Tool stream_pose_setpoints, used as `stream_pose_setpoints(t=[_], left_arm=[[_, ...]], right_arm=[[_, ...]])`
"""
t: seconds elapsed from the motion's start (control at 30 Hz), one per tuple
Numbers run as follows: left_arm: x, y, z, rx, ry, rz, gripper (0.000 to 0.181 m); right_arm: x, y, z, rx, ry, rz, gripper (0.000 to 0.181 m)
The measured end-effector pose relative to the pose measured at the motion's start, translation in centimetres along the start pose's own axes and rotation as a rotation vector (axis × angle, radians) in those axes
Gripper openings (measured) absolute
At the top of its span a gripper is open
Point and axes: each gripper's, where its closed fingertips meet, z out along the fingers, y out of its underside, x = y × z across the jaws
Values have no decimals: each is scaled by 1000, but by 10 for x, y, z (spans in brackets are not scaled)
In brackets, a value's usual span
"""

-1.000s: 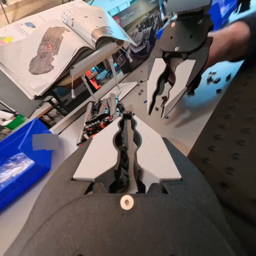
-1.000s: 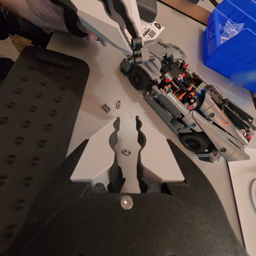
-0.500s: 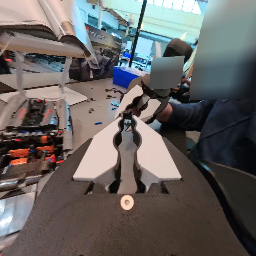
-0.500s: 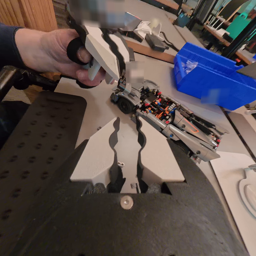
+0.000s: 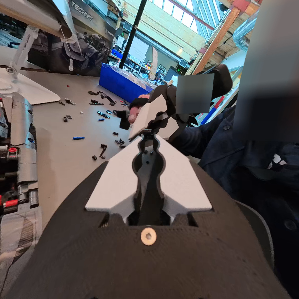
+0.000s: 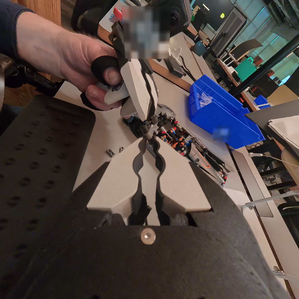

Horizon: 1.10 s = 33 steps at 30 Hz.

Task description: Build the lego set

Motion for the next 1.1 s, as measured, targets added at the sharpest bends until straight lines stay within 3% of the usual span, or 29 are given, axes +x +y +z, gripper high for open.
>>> stream_pose_setpoints(t=[0.17, 0.47, 0.7, 1.1], left_arm=[[-1, -2, 1, 15, 8, -10, 8], [-17, -9, -3, 36, -134, 95, 23], [-17, 1, 8, -62, -208, 218, 36], [-28, 4, 15, -150, -360, 362, 23]], right_arm=[[-2, 1, 0, -19, -1, -17, 3], [10, 8, -2, -77, 73, -33, 1], [14, 13, -1, -142, 135, -121, 1], [14, 21, 3, -232, 182, -215, 0]])
